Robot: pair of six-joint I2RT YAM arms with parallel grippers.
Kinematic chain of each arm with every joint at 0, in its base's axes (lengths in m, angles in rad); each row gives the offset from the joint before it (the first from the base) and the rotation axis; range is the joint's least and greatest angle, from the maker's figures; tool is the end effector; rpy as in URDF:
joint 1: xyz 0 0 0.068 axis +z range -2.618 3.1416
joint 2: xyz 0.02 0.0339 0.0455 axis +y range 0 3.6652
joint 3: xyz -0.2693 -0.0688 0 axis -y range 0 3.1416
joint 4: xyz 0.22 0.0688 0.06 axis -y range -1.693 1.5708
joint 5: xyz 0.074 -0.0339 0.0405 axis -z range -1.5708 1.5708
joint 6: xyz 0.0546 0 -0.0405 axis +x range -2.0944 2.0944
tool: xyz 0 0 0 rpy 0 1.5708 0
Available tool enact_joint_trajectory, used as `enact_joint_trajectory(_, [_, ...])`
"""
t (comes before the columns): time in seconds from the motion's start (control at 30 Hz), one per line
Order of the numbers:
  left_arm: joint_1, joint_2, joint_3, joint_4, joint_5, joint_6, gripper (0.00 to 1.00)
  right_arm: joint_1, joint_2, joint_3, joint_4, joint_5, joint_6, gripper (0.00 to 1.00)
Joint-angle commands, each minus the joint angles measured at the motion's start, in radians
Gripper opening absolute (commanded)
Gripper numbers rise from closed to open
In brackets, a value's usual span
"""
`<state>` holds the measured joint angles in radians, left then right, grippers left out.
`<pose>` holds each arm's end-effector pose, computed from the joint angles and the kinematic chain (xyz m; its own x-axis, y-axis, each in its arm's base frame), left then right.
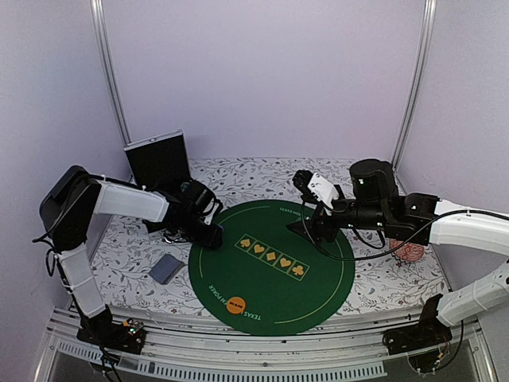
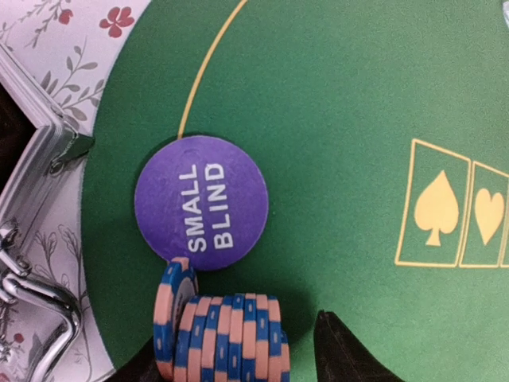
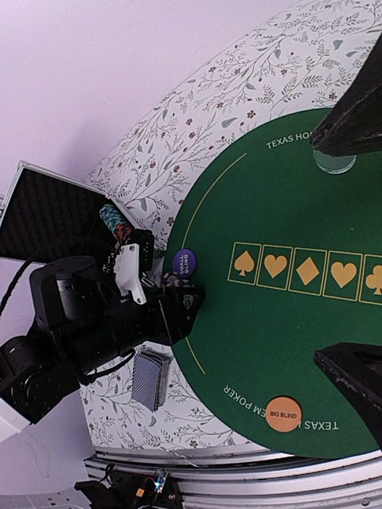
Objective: Distribute texas hold em gaming equipment
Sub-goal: Place the poker chips pile at the small blind area, then adjust the poker chips pile in the small blind area.
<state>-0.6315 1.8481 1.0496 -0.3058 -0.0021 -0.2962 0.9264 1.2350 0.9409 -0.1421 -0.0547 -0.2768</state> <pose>0.2810 -0.2054 0.1419 -0.8616 0.2686 -0.4307 0.3535 0.9264 -0.1295 0.1632 0.2222 0.3071 -0.0179 -0.4780 -0.8782 -0.8659 0.4466 -0.2255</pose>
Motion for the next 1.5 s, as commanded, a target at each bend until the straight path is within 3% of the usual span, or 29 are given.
enact_joint_trajectory(0.0, [0.006,0.037,-0.004,-0.027,0.034,0.039,0.55,0.000,-0.009,-0.014,0.001,-0.006,0.010,0.83])
enact_joint_trajectory(0.33, [0.008,0.015,0.021,-0.047,0.008,0.115,0.58,0.000,-0.013,-0.014,-0.006,-0.010,0.013,0.83])
enact_joint_trajectory(0.6, [0.006,-0.006,0.030,-0.056,0.010,0.119,0.48,0.000,-0.012,-0.014,-0.008,-0.013,0.018,0.83])
enact_joint_trajectory(0.7, [0.006,-0.013,0.029,-0.056,0.004,0.129,0.39,0.000,-0.011,-0.013,-0.008,-0.013,0.019,0.83])
enact_joint_trajectory(0.83, [0.004,-0.024,0.024,-0.056,-0.009,0.133,0.10,-0.001,-0.012,-0.012,-0.010,-0.014,0.018,0.83])
enact_joint_trajectory(0.93, [0.003,-0.036,0.032,-0.082,-0.059,0.131,0.00,-0.001,-0.014,-0.012,-0.012,-0.014,0.018,0.83])
enact_joint_trajectory(1.2, [-0.033,0.036,0.134,-0.308,-0.479,0.106,0.00,0.000,-0.013,-0.012,-0.013,-0.015,0.018,0.83])
enact_joint_trajectory(1.47, [-0.129,0.171,0.222,-0.344,-0.599,0.102,0.06,0.000,-0.008,-0.009,-0.011,-0.020,0.019,0.83])
